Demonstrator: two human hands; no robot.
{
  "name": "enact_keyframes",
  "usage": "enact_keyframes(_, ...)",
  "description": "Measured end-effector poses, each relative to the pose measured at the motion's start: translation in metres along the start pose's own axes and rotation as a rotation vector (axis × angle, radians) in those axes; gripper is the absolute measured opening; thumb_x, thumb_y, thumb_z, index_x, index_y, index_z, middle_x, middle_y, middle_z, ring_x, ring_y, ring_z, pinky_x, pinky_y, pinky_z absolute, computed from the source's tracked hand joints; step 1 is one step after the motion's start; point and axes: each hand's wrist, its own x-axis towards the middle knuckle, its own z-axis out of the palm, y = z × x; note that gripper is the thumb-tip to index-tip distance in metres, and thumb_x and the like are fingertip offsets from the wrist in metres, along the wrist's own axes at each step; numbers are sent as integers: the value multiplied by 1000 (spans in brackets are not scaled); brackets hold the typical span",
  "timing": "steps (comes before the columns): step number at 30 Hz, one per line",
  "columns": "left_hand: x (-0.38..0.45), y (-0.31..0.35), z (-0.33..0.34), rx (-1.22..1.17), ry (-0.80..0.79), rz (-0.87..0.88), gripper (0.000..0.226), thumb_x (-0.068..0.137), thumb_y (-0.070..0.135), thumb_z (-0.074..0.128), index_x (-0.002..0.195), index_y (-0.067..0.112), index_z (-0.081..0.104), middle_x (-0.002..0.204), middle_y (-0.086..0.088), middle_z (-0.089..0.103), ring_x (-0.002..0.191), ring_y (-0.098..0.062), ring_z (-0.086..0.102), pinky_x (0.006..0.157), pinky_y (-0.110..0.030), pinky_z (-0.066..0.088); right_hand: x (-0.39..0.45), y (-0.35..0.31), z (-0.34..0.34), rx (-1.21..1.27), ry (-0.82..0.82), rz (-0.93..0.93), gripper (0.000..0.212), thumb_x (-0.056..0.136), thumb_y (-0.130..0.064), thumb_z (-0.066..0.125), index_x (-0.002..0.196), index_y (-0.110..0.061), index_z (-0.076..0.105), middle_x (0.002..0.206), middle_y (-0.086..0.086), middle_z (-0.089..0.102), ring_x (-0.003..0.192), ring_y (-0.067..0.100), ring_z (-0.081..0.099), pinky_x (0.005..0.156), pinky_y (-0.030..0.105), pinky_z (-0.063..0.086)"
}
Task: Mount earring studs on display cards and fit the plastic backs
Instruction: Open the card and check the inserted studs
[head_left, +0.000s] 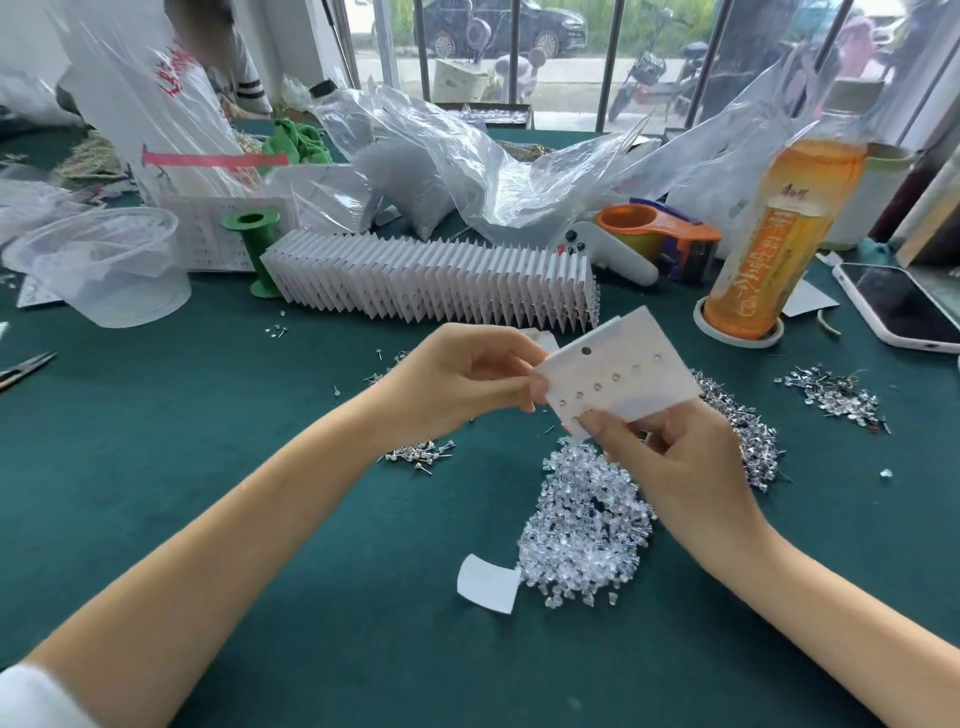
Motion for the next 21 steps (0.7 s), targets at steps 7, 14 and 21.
enact_keyframes(7, 3, -11, -15, 159, 36, -143, 10, 87, 11, 66, 91, 16, 73, 84, 2, 74, 74, -6, 66, 76, -20, 53, 5, -4, -9, 291, -60, 193, 14, 85, -32, 64, 83, -19, 68, 65, 0, 69, 50, 10, 52, 45, 14, 39)
enact_keyframes(14, 0, -8, -11, 482, 179, -60, 22, 89, 34, 61, 107, 23, 68, 88, 13, 70, 73, 7, 60, 63, -7, 43, 6, -7, -4, 328, -74, 302, 10, 89, -24, 64, 89, -14, 66, 78, 0, 75, 45, 8, 45, 49, 23, 36)
enact_keyframes(21, -5, 5, 1, 738, 341, 302, 16, 88, 31, 61, 88, 15, 61, 83, 7, 54, 71, -9, 52, 66, -17, 42, 6, -7, -5, 363, -8, 332, 9, 91, -22, 62, 86, -16, 66, 72, -3, 73, 44, 7, 45, 43, 14, 34)
